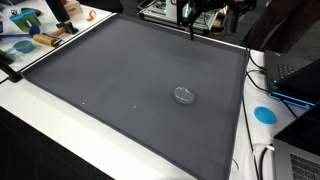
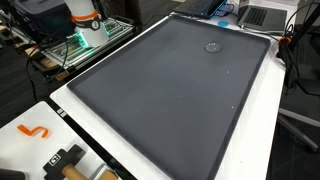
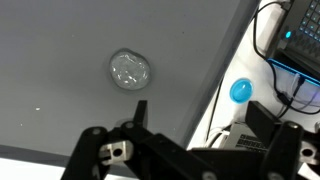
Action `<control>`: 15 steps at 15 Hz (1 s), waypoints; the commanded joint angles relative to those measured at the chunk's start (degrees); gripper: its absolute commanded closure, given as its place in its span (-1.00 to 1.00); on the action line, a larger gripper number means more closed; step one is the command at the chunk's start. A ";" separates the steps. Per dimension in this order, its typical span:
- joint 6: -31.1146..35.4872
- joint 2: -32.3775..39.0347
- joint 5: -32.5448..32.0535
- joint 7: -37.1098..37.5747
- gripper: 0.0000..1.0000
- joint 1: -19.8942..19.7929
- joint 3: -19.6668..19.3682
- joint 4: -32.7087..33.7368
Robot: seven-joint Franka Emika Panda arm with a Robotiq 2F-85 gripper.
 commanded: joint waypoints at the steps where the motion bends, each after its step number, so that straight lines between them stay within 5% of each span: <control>1: 1.18 3.26 -5.52 5.77 -1.00 2.44 -0.33 1.49; 15: -7.60 17.29 -27.06 17.28 -1.00 13.45 -2.80 15.05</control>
